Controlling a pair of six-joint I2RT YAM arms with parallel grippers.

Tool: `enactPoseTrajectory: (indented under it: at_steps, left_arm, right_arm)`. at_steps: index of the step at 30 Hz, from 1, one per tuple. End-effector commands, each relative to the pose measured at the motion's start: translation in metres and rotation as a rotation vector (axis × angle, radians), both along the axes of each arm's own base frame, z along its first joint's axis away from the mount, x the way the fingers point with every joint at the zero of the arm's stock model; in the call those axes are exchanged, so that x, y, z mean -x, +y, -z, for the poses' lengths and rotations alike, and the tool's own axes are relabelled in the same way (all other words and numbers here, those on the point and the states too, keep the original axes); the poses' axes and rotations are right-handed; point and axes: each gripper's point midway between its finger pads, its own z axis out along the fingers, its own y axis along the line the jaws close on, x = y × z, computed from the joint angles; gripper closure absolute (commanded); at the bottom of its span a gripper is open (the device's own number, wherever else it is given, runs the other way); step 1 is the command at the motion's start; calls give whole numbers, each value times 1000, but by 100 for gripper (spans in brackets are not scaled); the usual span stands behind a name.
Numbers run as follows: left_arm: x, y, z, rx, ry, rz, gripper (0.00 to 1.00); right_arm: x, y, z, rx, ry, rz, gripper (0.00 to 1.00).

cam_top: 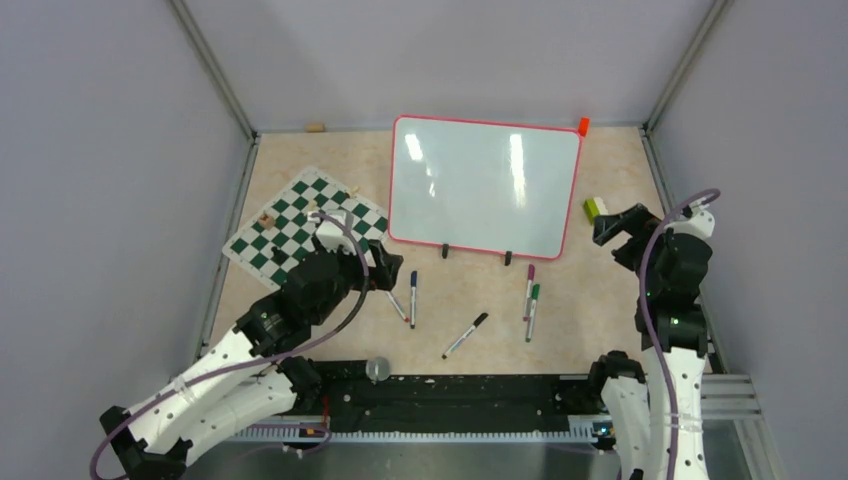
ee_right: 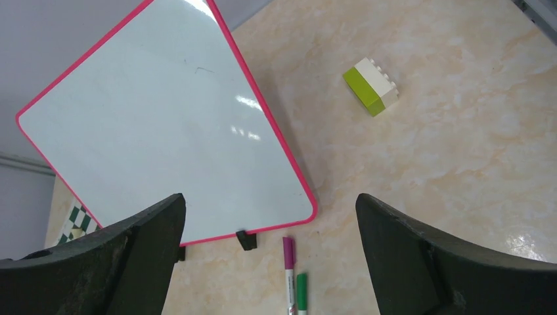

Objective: Write a sentence on the whiteboard
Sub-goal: Pick up the whiteboard marker from the center of the board.

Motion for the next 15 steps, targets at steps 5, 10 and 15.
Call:
enactPoseTrajectory:
  at_steps: [5, 10, 15]
  left_arm:
    - [12, -30, -2, 71, 10, 163, 1]
    - [40, -75, 6, 126, 45, 451, 1]
    - [41, -103, 36, 81, 152, 481, 8]
  right_arm:
    - [3, 10, -19, 16, -21, -62, 1]
    - [7, 21, -19, 11, -2, -130, 1]
    - [16, 33, -19, 4, 5, -195, 1]
